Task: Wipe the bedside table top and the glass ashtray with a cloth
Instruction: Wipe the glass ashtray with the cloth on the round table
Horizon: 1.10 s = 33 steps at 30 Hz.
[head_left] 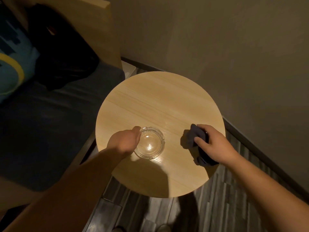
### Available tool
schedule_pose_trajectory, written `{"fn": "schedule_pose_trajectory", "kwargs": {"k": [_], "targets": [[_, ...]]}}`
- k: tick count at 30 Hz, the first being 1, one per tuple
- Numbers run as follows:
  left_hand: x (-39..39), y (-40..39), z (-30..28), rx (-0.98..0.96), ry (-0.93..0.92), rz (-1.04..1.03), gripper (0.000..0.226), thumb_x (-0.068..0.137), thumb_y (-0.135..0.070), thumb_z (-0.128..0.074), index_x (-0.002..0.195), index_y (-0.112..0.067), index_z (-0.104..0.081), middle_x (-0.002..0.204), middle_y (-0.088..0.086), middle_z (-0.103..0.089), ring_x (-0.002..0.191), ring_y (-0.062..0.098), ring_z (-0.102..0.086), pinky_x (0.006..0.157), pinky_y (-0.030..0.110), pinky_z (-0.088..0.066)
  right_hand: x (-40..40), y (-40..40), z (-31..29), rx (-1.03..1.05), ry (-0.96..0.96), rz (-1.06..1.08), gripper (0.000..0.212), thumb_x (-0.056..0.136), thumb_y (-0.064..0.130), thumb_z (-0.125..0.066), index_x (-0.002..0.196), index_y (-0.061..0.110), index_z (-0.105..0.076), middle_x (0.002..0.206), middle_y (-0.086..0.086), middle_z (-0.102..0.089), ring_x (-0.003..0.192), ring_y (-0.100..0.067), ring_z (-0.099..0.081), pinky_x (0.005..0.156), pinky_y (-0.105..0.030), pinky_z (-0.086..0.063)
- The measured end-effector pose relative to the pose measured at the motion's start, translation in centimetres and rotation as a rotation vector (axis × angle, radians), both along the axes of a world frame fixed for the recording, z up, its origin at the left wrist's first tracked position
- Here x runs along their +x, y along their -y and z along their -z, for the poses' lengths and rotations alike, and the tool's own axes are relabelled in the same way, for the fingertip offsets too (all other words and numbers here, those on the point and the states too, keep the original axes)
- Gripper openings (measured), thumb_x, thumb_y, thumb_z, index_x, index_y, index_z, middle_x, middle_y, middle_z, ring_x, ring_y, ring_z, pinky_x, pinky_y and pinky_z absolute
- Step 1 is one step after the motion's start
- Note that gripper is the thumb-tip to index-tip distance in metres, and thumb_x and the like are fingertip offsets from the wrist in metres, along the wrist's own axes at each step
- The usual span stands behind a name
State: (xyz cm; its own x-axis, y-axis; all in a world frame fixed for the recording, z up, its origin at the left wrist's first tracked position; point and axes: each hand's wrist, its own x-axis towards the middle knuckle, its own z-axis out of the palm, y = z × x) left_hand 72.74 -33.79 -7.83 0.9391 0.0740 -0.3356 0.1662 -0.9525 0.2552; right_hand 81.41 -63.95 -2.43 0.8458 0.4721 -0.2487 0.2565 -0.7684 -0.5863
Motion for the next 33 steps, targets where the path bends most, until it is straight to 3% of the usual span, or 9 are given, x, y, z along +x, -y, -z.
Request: {"fn": "schedule_pose_trajectory", "kwargs": {"k": [3,6,11,15,17,20,23,27,33], "targets": [[-0.3,0.6,0.0,-0.01,0.009,-0.057,0.03,0.101,-0.034,-0.026,0.12,-0.018,-0.042,0.078,0.002,-0.06,0.068,0.023,-0.058,0.065,0.036,-0.051,0.0,0.2,0.3,-0.126,0.224,-0.215,0.043,0.091,0.02,-0.06,0.133,0.017,-0.05,0.121,-0.006,-0.058,0.109,-0.026,-0.052,0.088,-0.029,-0.038],[-0.7,1.2,0.1,-0.033,0.035,-0.091,0.032,0.101,-0.036,-0.023,0.12,-0.018,-0.043,0.078,0.003,-0.062,0.067,0.023,-0.058,0.065,0.038,-0.052,-0.9,-0.7,2.2,-0.232,0.311,-0.337,0.041,0.092,0.02,-0.057,0.133,0.021,-0.052,0.128,-0.001,-0.059,0.112,-0.026,-0.052,0.093,-0.036,-0.039],[-0.7,1.3,0.3,-0.027,0.041,-0.121,0.032,0.1,-0.038,-0.023,0.116,-0.02,-0.044,0.076,0.002,-0.061,0.065,0.022,-0.058,0.066,0.04,-0.053,-2.6,-1.5,4.8,-0.263,0.291,-0.289,0.046,0.088,0.02,-0.055,0.134,0.023,-0.051,0.134,0.002,-0.056,0.118,-0.025,-0.052,0.098,-0.038,-0.036],[-1.0,1.2,0.1,-0.082,0.058,-0.145,0.037,0.101,-0.043,-0.019,0.12,-0.023,-0.044,0.083,0.002,-0.064,0.07,0.022,-0.059,0.068,0.041,-0.053,-3.1,-1.4,4.7,-0.341,0.281,-0.263,0.058,0.093,0.046,-0.037,0.146,0.025,-0.031,0.152,0.003,-0.036,0.14,-0.027,-0.024,0.115,-0.05,-0.011],[-1.5,1.0,0.1,-0.144,0.08,-0.141,0.041,0.1,-0.046,-0.018,0.121,-0.024,-0.046,0.094,0.002,-0.065,0.079,0.021,-0.06,0.073,0.041,-0.052,-3.8,-1.9,4.0,-0.335,0.291,-0.249,0.071,0.091,0.062,-0.031,0.149,0.021,-0.026,0.157,-0.001,-0.025,0.145,-0.027,-0.013,0.116,-0.049,-0.001],[-2.8,0.2,0.4,-0.257,0.142,-0.155,0.044,0.098,-0.05,-0.027,0.127,-0.024,-0.047,0.116,0.004,-0.059,0.098,0.02,-0.057,0.086,0.04,-0.049,-6.1,-3.5,2.5,-0.24,0.325,-0.194,0.082,0.086,0.071,-0.034,0.146,0.015,-0.031,0.155,-0.007,-0.03,0.14,-0.028,-0.027,0.114,-0.045,-0.018],[-4.7,-1.0,0.8,-0.31,0.202,-0.163,0.055,0.093,-0.057,-0.039,0.138,-0.025,-0.04,0.134,0.002,-0.049,0.111,0.013,-0.051,0.091,0.031,-0.043,-9.0,-5.9,2.3,-0.054,0.261,-0.073,0.073,0.084,0.065,-0.046,0.14,0.02,-0.033,0.142,-0.005,-0.045,0.121,-0.024,-0.048,0.095,-0.037,-0.042],[-5.9,-2.3,1.3,-0.243,0.184,-0.052,0.091,0.076,-0.082,-0.047,0.144,-0.027,-0.025,0.148,-0.001,-0.036,0.129,0.015,-0.038,0.102,0.04,-0.033,-10.7,-8.3,3.7,0.06,0.026,0.046,0.079,0.077,0.056,-0.065,0.142,0.031,-0.027,0.142,0.005,-0.04,0.123,-0.015,-0.046,0.092,-0.027,-0.041],[-4.2,-2.2,1.8,-0.175,0.125,0.055,0.116,0.062,-0.083,-0.056,0.15,-0.023,-0.008,0.158,-0.003,-0.017,0.144,0.013,-0.008,0.113,0.036,-0.004,-9.6,-8.7,4.5,-0.017,0.099,0.012,0.084,0.077,0.058,-0.068,0.139,0.015,-0.032,0.141,-0.004,-0.043,0.129,-0.02,-0.04,0.102,-0.04,-0.04]]}}
